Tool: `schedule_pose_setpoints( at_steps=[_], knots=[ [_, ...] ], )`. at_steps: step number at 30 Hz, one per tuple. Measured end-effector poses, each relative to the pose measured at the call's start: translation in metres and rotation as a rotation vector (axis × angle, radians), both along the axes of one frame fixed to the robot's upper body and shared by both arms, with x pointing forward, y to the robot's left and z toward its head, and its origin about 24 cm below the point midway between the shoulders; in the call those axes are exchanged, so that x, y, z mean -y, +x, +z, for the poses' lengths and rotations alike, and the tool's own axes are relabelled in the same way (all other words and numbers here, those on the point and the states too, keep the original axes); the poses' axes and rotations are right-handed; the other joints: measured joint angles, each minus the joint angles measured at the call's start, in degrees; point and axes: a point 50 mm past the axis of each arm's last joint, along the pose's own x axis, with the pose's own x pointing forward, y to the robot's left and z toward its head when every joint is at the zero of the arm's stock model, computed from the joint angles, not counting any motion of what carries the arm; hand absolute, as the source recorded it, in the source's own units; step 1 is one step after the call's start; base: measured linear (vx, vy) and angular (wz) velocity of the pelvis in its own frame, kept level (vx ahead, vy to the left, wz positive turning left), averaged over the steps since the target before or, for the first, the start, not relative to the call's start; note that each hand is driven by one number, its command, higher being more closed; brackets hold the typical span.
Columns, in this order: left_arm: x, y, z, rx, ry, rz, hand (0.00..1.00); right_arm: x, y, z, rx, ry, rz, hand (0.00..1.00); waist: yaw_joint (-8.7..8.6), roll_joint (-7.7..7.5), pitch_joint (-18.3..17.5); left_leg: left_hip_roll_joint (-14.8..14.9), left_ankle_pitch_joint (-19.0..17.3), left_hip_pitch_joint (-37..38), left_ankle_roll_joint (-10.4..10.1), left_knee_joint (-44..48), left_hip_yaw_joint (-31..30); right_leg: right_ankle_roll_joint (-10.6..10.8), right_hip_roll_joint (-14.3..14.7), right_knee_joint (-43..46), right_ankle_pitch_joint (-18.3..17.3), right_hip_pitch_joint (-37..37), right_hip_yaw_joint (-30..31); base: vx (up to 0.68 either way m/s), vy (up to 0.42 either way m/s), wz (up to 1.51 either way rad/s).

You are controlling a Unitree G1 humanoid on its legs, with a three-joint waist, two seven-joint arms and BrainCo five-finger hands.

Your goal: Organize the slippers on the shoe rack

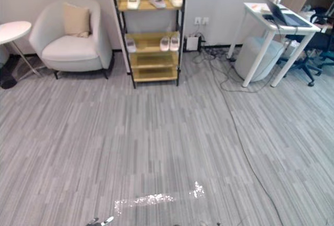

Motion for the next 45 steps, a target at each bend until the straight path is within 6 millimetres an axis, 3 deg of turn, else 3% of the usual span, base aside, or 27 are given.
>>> schedule_pose_setpoints(
  at_steps=[14, 33, 37, 38, 39, 40, 41, 42, 44, 45],
  knots=[
    [0.001, 0.008, 0.001, 0.015, -0.001, -0.008, 0.0, 0.0, 0.011, 0.0, 0.004, -0.014, 0.04, 0.0, 0.05, -0.03, 1.06, 0.05, 2.45, 1.36, -0.36, -3.82, -1.45, -0.17, 0.31, -1.66, 0.56, 0.81, -1.77, -0.02, -0.018, 0.05],
    [-0.002, 0.016, 0.002, 0.018, 0.017, -0.043, 0.0, -0.005, 0.032, 0.003, 0.054, -0.014, 0.065, 0.0, 0.03, -0.83, 2.52, 0.18, 2.53, 1.82, -0.27, -3.71, -1.82, -0.32, 0.56, -3.02, 1.18, 2.3, -2.38, -0.02, -0.008, 0.01],
    [-0.005, 0.028, 0.005, 0.05, 0.038, -0.045, 0.0, -0.007, 0.042, 0.007, 0.103, -0.013, 0.063, 0.0, -0.11, -1.29, 5.19, 0.57, -3.42, -3.72, -1.1, 8.69, -2.97, -1.02, 0.05, 1.98, -2.41, 0.93, -3.87, -0.06, -0.031, 0.17],
    [-0.005, 0.033, 0.008, 0.074, 0.039, -0.036, 0.0, -0.006, 0.042, 0.007, 0.112, -0.014, 0.06, 0.0, -0.02, -1.17, 5.46, 1.43, -6.05, -7.12, -2.46, 16.3, -2.4, -1.73, 0.13, 3.81, -4.01, 0.05, -4.1, -0.03, -0.001, 0.2],
    [-0.009, 0.035, 0.01, 0.091, 0.044, -0.015, 0.0, -0.008, 0.045, 0.008, 0.122, -0.011, 0.06, 0.0, 0.05, -1.67, 6.19, 1.59, -6.2, -10.26, -2.55, 22.94, -0.83, -2.17, -0.26, 5.04, -4.85, -0.43, -4.04, -0.09, -0.013, 0.14],
    [-0.01, 0.039, 0.012, 0.115, 0.045, 0.01, 0.0, -0.009, 0.048, 0.009, 0.137, -0.011, 0.064, 0.0, 0.13, -1.99, 6.65, 2.06, -5.81, -13.53, -2.4, 29.78, 0.99, -2.7, -0.72, 6.65, -5.76, -1.06, -3.91, -0.08, -0.014, -0.04],
    [-0.01, 0.04, 0.014, 0.137, 0.039, 0.051, 0.0, -0.008, 0.052, 0.012, 0.158, -0.017, 0.069, 0.0, 0.68, -1.92, 7.78, 4.36, -6.0, -18.53, -0.14, 40.53, 3.9, -3.22, -0.97, 8.96, -7.04, -0.97, -3.5, -0.05, -0.008, -0.22],
    [-0.009, 0.04, 0.014, 0.142, 0.036, 0.061, 0.0, -0.007, 0.054, 0.013, 0.165, -0.022, 0.069, 0.0, 1.27, -1.57, 7.88, 6.06, -6.72, -20.48, 0.5, 45.1, 5.18, -3.26, -1.05, 10.13, -7.95, -0.98, -2.55, 0.05, 0.038, -0.38],
    [-0.008, 0.041, 0.015, 0.153, 0.034, 0.062, 0.0, -0.01, 0.057, 0.013, 0.171, -0.017, 0.078, 0.0, 2.07, -1.43, 7.81, 6.96, -8.04, -22.55, -0.39, 44.68, 5.76, -3.2, -2.31, 11.43, -9.24, -0.73, -0.22, 0.13, 0.118, -0.47],
    [-0.008, 0.041, 0.015, 0.155, 0.036, 0.061, 0.0, -0.013, 0.059, 0.013, 0.171, -0.012, 0.093, 0.0, 2.52, -1.52, 7.8, 6.27, -8.01, -22.44, -0.54, 40.14, 5.51, -2.7, -3.41, 11.83, -9.6, -0.93, 0.96, 0.21, 0.202, -0.53]
  ],
)
